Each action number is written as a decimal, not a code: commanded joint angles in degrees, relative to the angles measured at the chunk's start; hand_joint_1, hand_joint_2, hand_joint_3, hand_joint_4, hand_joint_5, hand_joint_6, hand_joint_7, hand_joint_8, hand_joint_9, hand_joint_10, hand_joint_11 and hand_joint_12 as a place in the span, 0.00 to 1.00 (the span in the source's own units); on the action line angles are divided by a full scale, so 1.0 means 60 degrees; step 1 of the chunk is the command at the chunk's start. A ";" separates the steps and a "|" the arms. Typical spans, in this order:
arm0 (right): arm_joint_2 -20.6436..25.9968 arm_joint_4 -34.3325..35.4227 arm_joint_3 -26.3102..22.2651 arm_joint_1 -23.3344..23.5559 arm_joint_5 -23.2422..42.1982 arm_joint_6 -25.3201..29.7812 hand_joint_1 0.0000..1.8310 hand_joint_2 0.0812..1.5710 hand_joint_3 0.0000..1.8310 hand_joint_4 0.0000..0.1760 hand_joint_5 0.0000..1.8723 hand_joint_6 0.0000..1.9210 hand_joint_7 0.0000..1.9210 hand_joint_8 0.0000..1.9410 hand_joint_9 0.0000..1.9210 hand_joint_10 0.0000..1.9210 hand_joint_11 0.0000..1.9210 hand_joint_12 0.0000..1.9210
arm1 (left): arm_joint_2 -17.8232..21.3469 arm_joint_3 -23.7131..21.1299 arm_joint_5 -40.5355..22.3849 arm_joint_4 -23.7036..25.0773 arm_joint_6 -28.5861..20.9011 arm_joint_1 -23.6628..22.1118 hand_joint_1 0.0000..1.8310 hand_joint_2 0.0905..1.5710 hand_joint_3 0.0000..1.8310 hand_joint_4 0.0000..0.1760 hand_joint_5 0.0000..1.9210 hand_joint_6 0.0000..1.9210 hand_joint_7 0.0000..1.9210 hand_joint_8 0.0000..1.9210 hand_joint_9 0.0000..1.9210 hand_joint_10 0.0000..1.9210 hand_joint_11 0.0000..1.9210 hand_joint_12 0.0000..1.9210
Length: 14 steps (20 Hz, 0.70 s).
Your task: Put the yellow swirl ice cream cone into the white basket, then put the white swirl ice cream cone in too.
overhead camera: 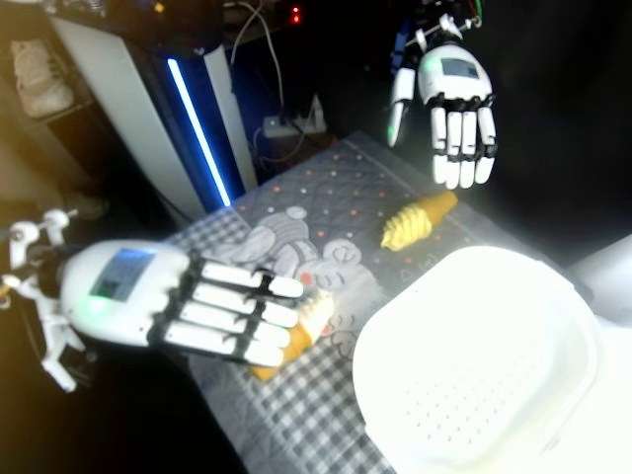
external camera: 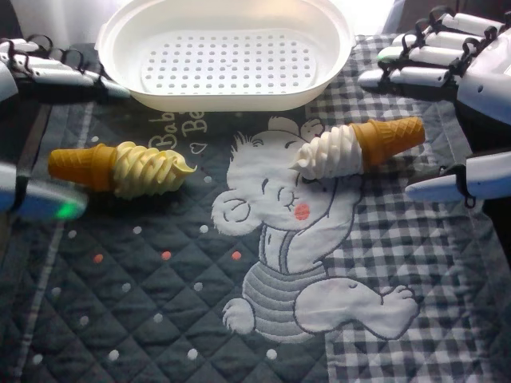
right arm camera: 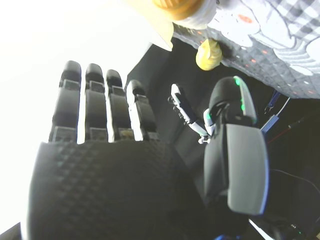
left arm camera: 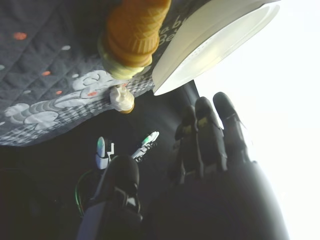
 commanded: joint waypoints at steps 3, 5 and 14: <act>-0.0039 0.0298 0.0051 0.0126 0.1138 0.0179 0.29 0.62 0.00 0.50 0.14 0.00 0.11 0.00 0.10 0.00 0.00 0.33 | -0.0323 0.0333 -0.0246 -0.0062 -0.0019 -0.0463 0.45 0.51 0.00 0.56 0.21 0.00 0.23 0.00 0.27 0.00 0.12 0.47; -0.0040 0.0297 0.0050 0.0126 0.1218 0.0243 0.32 0.61 0.00 0.43 0.15 0.00 0.12 0.00 0.10 0.00 0.00 0.27 | -0.0521 0.0493 0.0251 0.0219 -0.0033 -0.0741 0.45 0.51 0.00 0.64 0.20 0.00 0.22 0.00 0.27 0.00 0.13 0.45; -0.0039 0.0301 0.0054 0.0126 0.1383 0.0325 0.34 0.62 0.00 0.53 0.13 0.00 0.09 0.00 0.07 0.01 0.02 0.13 | -0.1936 0.1605 0.2127 0.1283 -0.0622 -0.1473 0.42 0.45 0.00 0.56 0.20 0.00 0.24 0.00 0.27 0.00 0.18 0.33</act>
